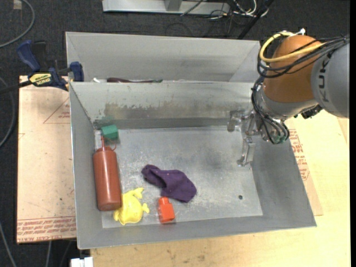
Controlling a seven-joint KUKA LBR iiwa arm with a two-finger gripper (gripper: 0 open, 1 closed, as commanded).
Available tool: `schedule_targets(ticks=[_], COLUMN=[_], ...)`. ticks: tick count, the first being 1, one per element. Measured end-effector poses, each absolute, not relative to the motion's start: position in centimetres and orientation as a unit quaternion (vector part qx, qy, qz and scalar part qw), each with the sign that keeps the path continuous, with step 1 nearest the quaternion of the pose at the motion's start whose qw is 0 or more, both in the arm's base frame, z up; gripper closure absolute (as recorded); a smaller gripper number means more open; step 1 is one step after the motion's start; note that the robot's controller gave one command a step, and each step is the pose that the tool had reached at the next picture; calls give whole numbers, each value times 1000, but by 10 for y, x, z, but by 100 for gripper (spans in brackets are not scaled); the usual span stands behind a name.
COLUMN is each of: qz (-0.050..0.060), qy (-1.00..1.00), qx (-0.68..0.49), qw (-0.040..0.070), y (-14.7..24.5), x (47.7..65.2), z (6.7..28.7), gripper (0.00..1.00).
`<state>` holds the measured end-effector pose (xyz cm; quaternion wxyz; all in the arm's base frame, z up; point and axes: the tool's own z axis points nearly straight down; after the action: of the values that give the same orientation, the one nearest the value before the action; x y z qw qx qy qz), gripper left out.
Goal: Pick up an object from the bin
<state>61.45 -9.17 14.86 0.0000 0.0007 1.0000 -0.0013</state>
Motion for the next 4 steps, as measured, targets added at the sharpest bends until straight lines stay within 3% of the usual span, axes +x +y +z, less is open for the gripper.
schedule_targets(ticks=[1, 2, 3, 4], qz=[1, 1, 1, 2], qy=[999, 997, 995, 998], qx=[-54, -78, -96, -59], qw=[0, 4, 1, 2], y=[-36, -11, 15, 38], x=[643, 651, 609, 583], z=[155, 152, 135, 127], gripper=[0, 0, 0, 0])
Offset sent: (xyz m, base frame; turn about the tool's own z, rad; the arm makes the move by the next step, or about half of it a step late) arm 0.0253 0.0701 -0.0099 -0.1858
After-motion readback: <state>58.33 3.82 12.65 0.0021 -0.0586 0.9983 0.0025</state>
